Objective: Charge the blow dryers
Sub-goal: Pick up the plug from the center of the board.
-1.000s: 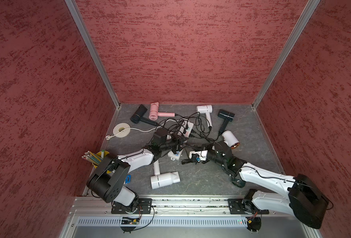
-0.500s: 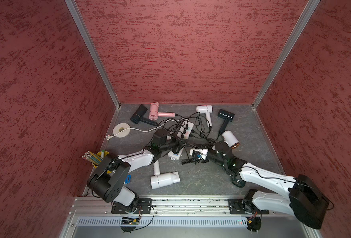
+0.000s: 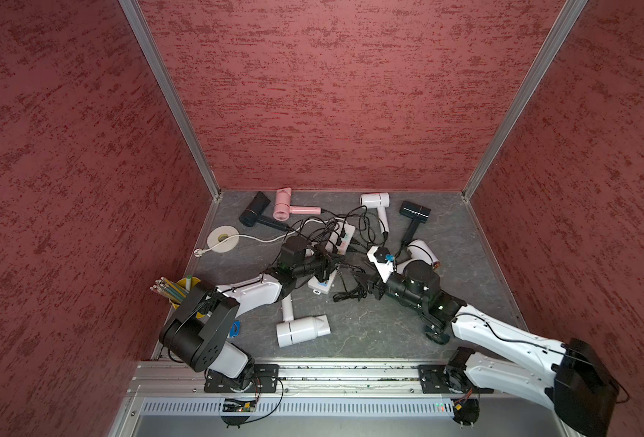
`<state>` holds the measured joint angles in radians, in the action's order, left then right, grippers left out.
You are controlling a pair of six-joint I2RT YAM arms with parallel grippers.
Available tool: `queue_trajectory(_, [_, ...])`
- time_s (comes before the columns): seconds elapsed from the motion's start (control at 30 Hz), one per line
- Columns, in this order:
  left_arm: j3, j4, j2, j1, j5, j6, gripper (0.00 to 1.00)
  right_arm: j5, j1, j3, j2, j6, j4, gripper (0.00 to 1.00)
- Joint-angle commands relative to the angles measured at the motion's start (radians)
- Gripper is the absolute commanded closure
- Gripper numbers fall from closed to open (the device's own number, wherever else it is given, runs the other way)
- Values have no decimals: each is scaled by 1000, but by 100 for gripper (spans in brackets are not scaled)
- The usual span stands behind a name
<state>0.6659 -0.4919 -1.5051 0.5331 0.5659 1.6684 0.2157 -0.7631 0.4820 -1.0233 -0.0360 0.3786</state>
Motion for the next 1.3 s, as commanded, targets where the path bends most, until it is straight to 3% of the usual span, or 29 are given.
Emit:
queue_trajectory(0.0, [1,-42,20,1,-15,-4,93,111,-6,-90,48,-300,177,52])
queue_trajectory(0.17, [5,-53,19,9,-35,5,93,133,-7,-226,4,-551,481,54])
queue_trajectory(0.5, [1,-72,5,31,-37,28,93,13,-39,-269,-280,-732,884,54])
queue_trajectory(0.73, [-19,-83,15,33,-34,39,94,-75,-50,-223,-468,-774,1017,55])
queue_trajectory(1.27, [-89,-175,14,47,-45,104,94,-178,-73,-189,-646,-778,1264,58])
